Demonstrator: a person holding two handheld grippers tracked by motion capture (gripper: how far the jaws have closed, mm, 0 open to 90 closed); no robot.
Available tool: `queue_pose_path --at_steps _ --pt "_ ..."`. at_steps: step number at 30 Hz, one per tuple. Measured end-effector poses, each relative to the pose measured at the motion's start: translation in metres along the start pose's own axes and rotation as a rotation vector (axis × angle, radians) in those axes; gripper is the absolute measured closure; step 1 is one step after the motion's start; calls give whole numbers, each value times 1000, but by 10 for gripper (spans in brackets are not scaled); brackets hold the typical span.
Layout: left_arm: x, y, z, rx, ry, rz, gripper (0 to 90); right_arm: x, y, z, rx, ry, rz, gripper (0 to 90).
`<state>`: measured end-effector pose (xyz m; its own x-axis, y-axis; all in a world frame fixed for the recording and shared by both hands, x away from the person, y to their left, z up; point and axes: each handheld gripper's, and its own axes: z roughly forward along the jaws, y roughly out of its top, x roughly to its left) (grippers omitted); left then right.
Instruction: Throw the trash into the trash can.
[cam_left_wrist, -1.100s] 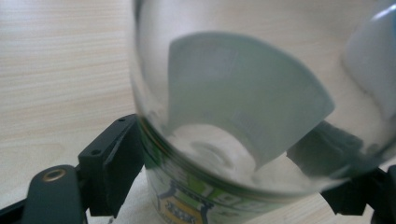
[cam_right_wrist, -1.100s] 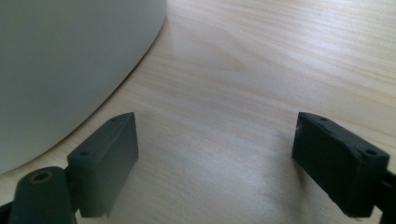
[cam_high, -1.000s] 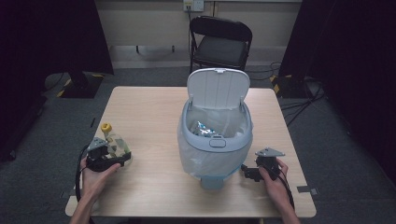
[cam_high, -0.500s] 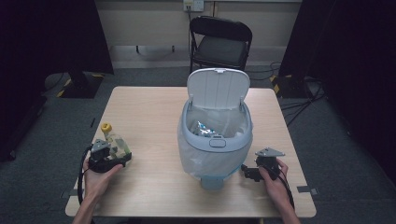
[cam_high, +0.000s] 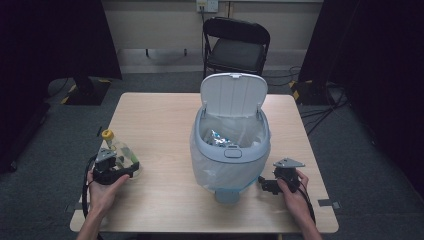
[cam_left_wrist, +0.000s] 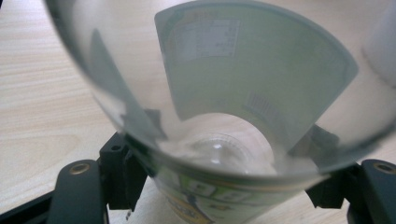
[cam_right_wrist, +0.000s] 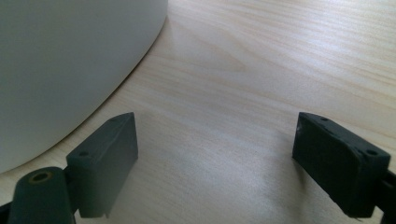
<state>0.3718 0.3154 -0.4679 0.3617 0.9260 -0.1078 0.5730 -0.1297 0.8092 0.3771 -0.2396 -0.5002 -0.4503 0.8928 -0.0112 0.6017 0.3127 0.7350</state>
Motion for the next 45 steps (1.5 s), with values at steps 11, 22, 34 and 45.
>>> queue_pose_path --at_steps 11,22,34,45 --pt "-12 9 -5 -63 -44 -2 277 0 0 0 0 0 0 129" --pt "-24 19 -10 -102 -83 19 278 0 0 0 0 0 0 128" --pt "-40 27 -13 -126 -96 57 278 0 0 1 2 0 -2 122" --pt "-46 37 -24 -164 -118 77 278 0 0 1 2 -1 -2 122"
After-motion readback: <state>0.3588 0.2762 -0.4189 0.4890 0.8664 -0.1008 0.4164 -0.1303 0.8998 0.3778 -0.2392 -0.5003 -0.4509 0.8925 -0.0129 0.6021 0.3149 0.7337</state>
